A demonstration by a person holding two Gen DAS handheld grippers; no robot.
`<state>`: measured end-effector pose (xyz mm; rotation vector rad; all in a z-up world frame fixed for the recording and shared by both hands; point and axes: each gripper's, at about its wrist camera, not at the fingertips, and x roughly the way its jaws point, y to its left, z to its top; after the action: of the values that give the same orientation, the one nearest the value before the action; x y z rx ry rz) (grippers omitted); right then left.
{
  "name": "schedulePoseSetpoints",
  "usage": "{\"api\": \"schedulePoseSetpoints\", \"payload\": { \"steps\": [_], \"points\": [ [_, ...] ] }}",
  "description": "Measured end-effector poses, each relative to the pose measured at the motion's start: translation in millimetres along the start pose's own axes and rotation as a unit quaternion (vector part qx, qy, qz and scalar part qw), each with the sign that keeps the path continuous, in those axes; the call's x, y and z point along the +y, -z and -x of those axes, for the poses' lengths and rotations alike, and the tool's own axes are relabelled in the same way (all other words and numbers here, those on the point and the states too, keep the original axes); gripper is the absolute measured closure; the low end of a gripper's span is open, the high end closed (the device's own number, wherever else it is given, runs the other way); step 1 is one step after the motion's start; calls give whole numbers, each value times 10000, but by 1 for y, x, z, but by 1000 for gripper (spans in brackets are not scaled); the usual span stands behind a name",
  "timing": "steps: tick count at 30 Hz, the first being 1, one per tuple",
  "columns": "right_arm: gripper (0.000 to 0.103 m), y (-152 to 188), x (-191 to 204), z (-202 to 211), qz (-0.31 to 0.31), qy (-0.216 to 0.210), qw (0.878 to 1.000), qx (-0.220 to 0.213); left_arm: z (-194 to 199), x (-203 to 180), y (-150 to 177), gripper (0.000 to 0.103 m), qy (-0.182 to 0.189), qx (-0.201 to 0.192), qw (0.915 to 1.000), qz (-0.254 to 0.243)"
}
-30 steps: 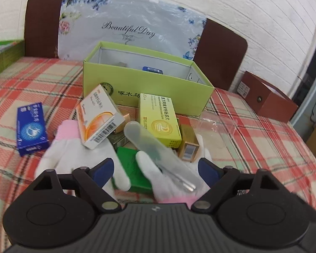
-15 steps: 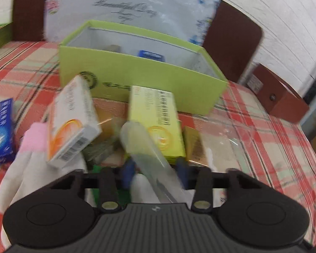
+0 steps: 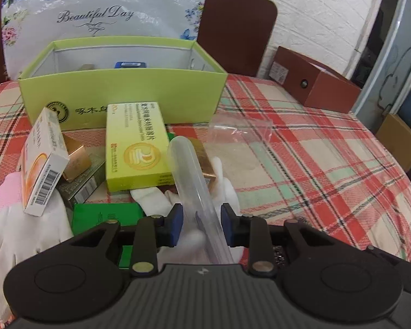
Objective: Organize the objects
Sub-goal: 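Grasp the clear plastic tube with left gripper while right grasps the steel-wool scrubber, then carry tube and scrubber into the lime-green box and open both grippers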
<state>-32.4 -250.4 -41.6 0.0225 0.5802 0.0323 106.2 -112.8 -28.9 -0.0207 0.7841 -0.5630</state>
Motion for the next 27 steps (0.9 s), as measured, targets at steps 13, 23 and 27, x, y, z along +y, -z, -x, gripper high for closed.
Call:
{"api": "schedulePoseSetpoints", "payload": {
  "steps": [13, 23, 27],
  "points": [
    [60, 2, 2, -5, 8, 14, 10000, 63, -6, 11, 3, 86, 110, 150, 9997, 128],
    [64, -4, 5, -2, 46, -19, 10000, 72, 47, 31, -14, 93, 764, -539, 9938, 597],
    [66, -15, 2, 8, -26, -39, 9999, -131, 82, 34, -30, 93, 777, -879, 9918, 502]
  ]
}}
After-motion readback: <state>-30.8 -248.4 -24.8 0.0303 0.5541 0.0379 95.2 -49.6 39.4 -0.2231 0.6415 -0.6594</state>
